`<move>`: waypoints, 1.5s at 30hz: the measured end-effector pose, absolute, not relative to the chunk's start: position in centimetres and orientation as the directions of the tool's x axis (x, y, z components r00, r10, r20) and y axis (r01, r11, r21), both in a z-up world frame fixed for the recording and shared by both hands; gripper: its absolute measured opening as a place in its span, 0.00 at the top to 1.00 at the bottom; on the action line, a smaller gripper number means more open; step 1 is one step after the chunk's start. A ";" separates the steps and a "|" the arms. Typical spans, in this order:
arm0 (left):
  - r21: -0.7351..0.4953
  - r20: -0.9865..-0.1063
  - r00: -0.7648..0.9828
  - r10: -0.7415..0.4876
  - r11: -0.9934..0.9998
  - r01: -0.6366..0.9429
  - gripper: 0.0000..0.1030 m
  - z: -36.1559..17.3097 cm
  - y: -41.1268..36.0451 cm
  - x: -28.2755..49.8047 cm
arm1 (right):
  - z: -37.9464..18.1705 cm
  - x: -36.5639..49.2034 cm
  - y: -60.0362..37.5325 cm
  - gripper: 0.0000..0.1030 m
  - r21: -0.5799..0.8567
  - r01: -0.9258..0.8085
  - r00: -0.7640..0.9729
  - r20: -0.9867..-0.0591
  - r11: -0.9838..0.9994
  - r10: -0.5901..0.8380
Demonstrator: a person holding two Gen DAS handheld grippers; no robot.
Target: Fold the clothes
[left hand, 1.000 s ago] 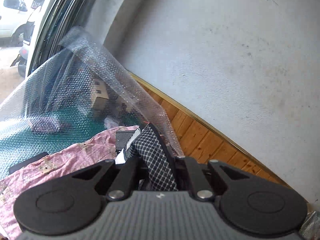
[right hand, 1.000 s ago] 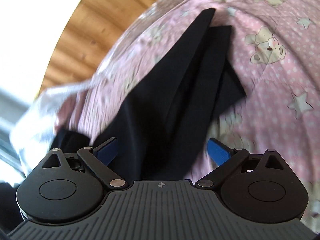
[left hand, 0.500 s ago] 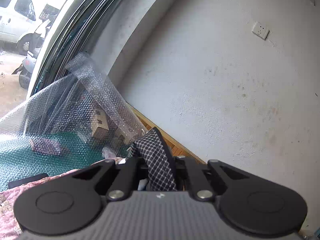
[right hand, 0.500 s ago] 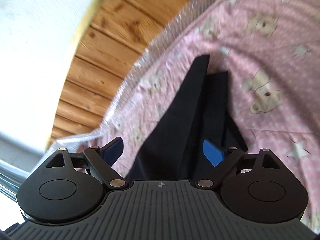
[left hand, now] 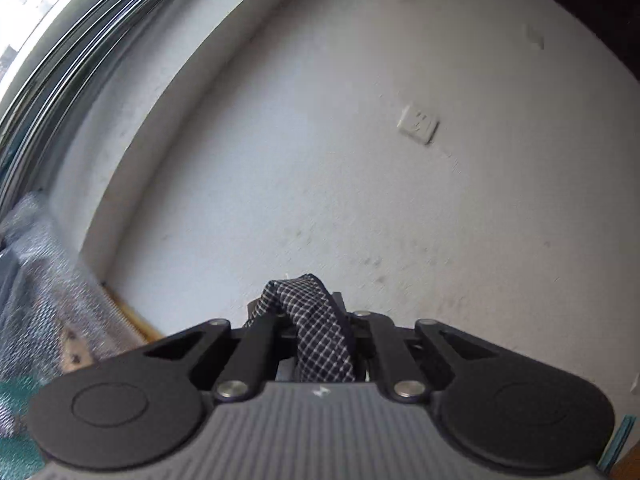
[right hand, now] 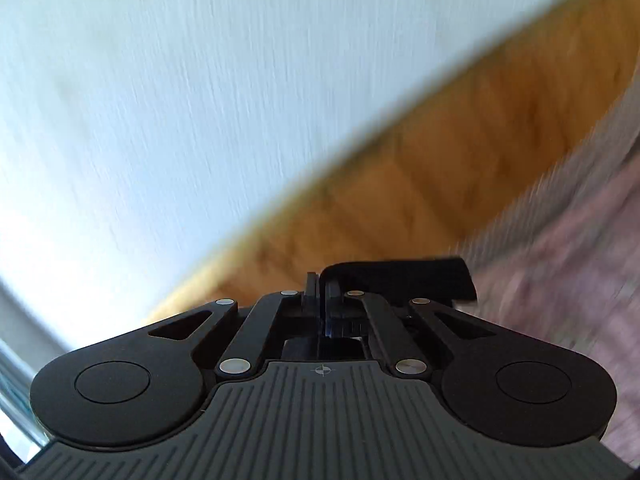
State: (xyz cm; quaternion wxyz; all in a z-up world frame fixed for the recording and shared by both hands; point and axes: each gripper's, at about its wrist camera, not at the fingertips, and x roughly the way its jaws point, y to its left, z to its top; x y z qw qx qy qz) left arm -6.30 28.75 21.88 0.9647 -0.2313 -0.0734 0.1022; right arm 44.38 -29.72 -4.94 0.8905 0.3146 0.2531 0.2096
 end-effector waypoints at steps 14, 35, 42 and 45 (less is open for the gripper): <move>-0.577 -0.675 0.718 -0.167 0.727 -0.373 0.89 -14.3 29.5 -13.8 | -19.7 19.7 -53.1 0.54 0.274 0.437 0.478 -0.878 0.857 0.036; -0.557 -0.695 0.695 -0.185 0.750 -0.357 0.57 -15.6 28.0 -18.0 | -11.5 26.2 -34.8 0.12 0.395 -0.035 0.614 -0.716 0.918 0.332; -0.493 -0.751 0.660 -0.021 0.683 -0.539 0.50 -13.5 25.1 -22.9 | -16.0 36.7 -22.5 0.10 0.333 -0.271 0.484 -0.764 0.903 0.427; -0.491 -0.745 0.666 0.038 0.644 -0.586 0.48 -11.8 24.0 -24.1 | -19.3 38.3 -18.9 0.18 0.291 -0.354 0.426 -0.796 0.889 0.430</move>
